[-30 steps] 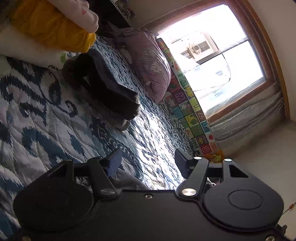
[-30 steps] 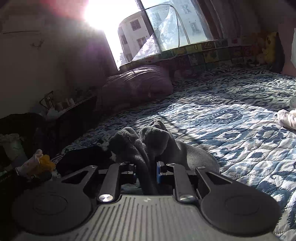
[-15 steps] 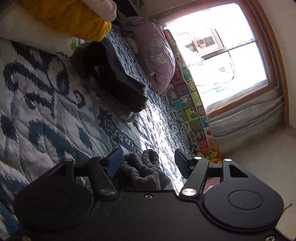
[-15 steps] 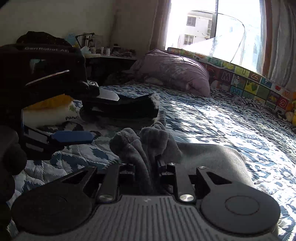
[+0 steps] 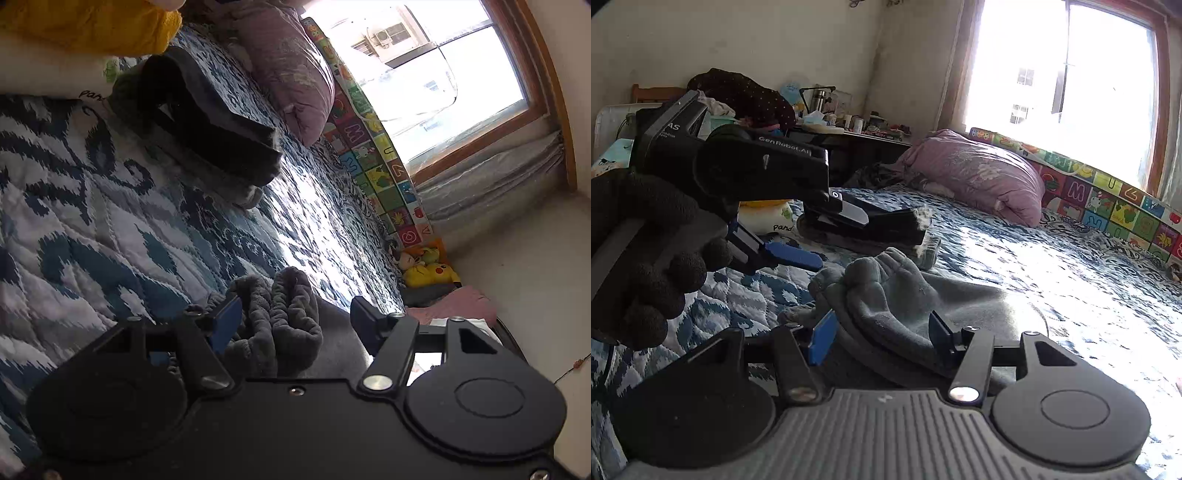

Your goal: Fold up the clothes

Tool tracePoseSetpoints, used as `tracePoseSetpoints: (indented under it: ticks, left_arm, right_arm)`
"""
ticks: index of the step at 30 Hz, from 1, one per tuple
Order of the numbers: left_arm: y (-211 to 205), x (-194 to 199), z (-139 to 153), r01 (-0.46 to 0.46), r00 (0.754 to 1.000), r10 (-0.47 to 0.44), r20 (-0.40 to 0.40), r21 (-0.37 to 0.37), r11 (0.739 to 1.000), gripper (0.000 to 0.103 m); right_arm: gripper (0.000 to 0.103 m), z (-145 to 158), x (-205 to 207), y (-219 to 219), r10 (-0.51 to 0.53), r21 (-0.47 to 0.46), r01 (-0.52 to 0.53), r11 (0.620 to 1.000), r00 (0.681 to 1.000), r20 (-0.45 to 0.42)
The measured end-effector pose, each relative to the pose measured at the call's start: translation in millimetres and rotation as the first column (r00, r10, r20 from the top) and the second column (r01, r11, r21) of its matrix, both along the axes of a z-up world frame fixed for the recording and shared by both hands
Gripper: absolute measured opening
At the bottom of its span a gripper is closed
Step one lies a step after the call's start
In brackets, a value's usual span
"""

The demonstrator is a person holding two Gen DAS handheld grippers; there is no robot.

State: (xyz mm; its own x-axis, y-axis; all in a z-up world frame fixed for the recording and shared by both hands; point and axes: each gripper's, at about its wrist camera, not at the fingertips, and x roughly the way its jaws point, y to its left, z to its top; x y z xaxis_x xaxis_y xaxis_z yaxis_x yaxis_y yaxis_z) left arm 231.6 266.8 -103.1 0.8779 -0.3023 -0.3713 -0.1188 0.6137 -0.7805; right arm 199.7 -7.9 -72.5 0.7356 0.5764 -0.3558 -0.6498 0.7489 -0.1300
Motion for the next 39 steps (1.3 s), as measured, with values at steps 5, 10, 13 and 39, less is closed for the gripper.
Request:
tracePoseSetpoints:
  ticks: [5,10,13,39]
  left_arm:
    - [-41.4,19.4,2.9,-0.003,0.999,0.014,-0.042,0.245,0.97,0.064]
    - [-54.0,22.2,0.4,-0.022,0.997,0.05,-0.056,0.421,0.907,0.031]
    - [-40.0,3.9,17.9,-0.088,0.996,0.08,0.038,0.378,0.922,0.029]
    - [-92.3,55.1,-30.6,0.138,0.989,-0.124,-0.079,0.792,0.595,0.052]
  right_arm:
    - [0.056,5.6,28.8,-57.9,-0.159,0.226,0.176,0.958,0.983,-0.091]
    - [0.054,-28.8,76.9,-88.3,-0.071,0.402,0.241,0.883,0.917,-0.394]
    - [0.053,-34.0,75.8,-88.9,-0.054,0.413,0.222,0.883,0.923,-0.38]
    - [0.045,-68.2,126.2,-28.3,0.031,0.024,-0.026,0.999,0.967,-0.254]
